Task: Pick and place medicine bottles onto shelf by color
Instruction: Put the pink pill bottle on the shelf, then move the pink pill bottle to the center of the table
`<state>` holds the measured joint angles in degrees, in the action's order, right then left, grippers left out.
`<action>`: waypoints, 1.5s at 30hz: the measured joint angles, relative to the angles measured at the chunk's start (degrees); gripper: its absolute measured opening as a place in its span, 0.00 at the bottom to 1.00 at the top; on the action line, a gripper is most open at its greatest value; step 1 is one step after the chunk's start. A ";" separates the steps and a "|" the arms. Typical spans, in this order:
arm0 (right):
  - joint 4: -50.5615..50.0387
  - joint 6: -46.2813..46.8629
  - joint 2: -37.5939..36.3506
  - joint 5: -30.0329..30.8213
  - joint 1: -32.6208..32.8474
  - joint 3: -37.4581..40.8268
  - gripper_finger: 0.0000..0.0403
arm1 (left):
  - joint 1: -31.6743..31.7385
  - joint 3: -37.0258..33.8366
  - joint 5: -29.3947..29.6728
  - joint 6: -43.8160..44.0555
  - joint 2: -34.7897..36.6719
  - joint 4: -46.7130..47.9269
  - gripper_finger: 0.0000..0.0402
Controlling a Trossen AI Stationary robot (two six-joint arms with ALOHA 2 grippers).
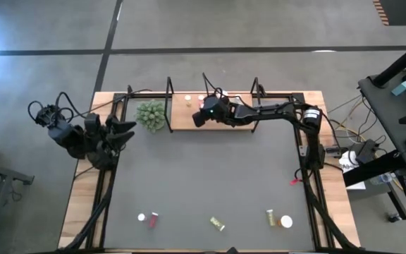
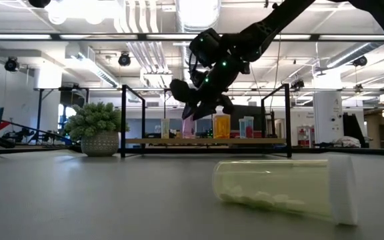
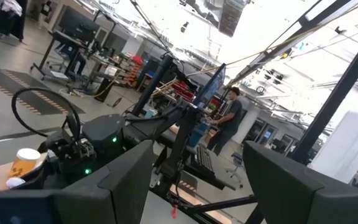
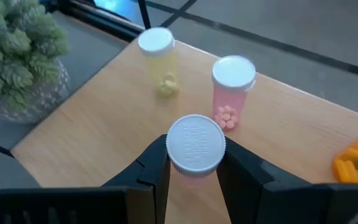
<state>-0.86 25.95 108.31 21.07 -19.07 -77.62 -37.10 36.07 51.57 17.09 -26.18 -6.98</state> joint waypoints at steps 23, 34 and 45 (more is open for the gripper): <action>0.66 -0.46 1.95 0.10 0.28 -0.04 0.26 | 0.02 0.02 -0.02 0.49 0.18 0.00 0.58; -0.15 -0.46 1.72 -0.88 0.28 0.15 0.42 | 0.00 0.07 -0.02 0.63 0.13 0.00 0.58; -1.79 1.58 -7.55 -3.85 0.47 0.13 0.50 | 0.00 0.10 -0.05 1.10 -0.26 -0.11 0.58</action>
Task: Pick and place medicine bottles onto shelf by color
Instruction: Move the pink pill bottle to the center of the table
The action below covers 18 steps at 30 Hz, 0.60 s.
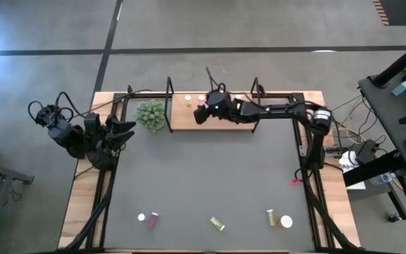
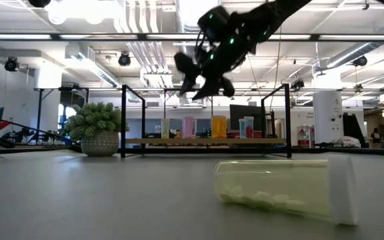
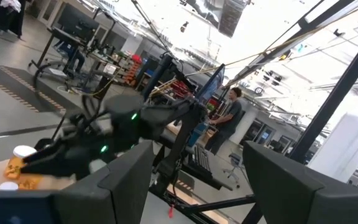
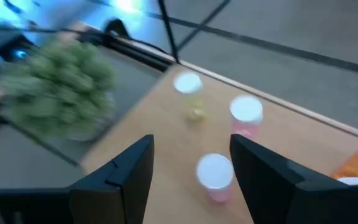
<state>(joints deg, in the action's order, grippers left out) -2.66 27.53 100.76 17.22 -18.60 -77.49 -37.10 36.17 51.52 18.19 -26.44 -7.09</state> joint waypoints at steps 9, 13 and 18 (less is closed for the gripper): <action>-2.66 0.72 -9.82 -2.64 4.27 -0.04 0.50 | 0.00 0.01 -1.55 0.63 -5.91 -4.49 0.58; -5.41 -0.44 -12.91 -2.70 7.79 -0.09 0.50 | 0.00 0.01 -1.80 -1.29 -8.53 -10.20 0.58; -8.44 -0.50 -14.73 -2.75 13.22 -0.09 0.50 | 0.00 0.01 -6.80 -0.45 -13.86 -17.93 0.58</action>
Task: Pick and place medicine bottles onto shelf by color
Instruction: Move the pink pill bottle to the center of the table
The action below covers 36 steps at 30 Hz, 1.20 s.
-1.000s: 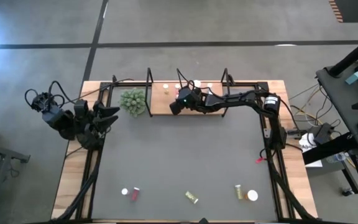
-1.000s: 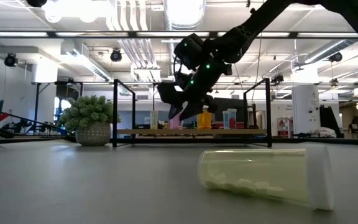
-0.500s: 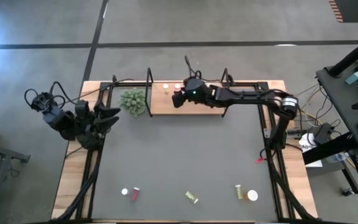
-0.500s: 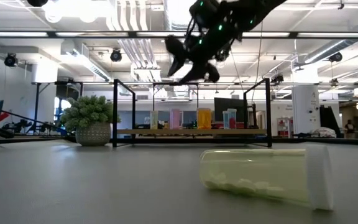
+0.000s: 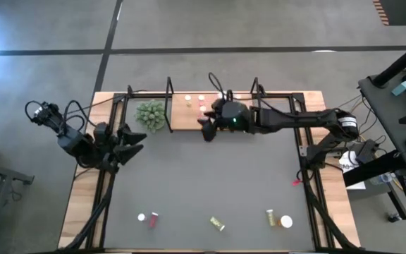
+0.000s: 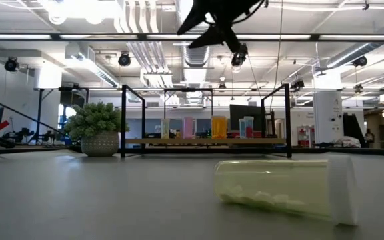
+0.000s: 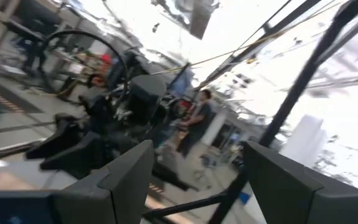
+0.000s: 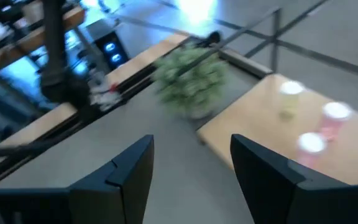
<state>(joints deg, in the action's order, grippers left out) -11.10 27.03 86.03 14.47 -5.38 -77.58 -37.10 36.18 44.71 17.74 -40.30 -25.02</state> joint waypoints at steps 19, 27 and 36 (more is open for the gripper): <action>-22.26 8.59 -1.19 -2.94 22.66 0.00 0.50 | -0.95 3.85 -4.07 41.20 -32.73 -11.61 0.58; -23.38 10.92 -1.19 -2.94 29.79 0.00 0.50 | -3.87 8.42 -13.05 55.75 -41.76 -12.03 0.58; -23.41 10.53 -1.19 -2.83 31.01 0.00 0.50 | -7.15 15.10 -33.05 74.84 -50.48 -11.99 0.58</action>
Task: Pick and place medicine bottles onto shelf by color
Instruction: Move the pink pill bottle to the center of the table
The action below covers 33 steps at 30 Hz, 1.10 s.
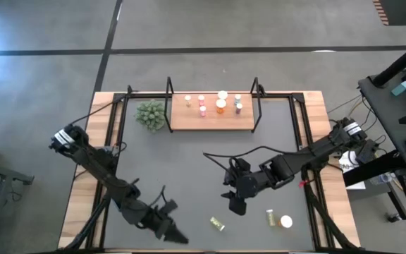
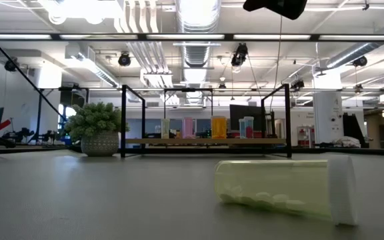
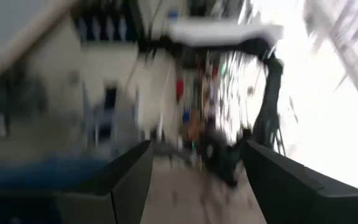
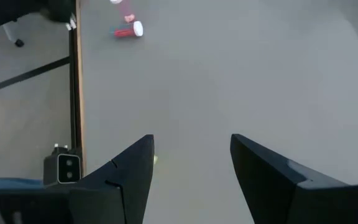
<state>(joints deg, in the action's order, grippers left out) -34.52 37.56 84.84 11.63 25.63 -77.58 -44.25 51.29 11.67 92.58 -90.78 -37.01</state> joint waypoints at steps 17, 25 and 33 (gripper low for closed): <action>-3.60 -2.33 0.00 0.19 -0.04 0.00 0.50 | -11.37 1.42 -40.11 33.87 -2.72 24.56 0.58; -4.03 -2.12 0.00 0.37 -0.14 0.00 0.50 | -13.46 2.29 -30.73 33.42 0.57 53.39 0.58; -4.03 -2.44 0.00 0.42 -0.71 0.00 0.50 | -13.59 7.13 -13.92 31.11 1.68 71.87 0.58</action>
<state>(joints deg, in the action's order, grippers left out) -38.54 35.12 84.84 12.06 24.92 -77.58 -57.84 58.42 -2.26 123.70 -89.10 34.86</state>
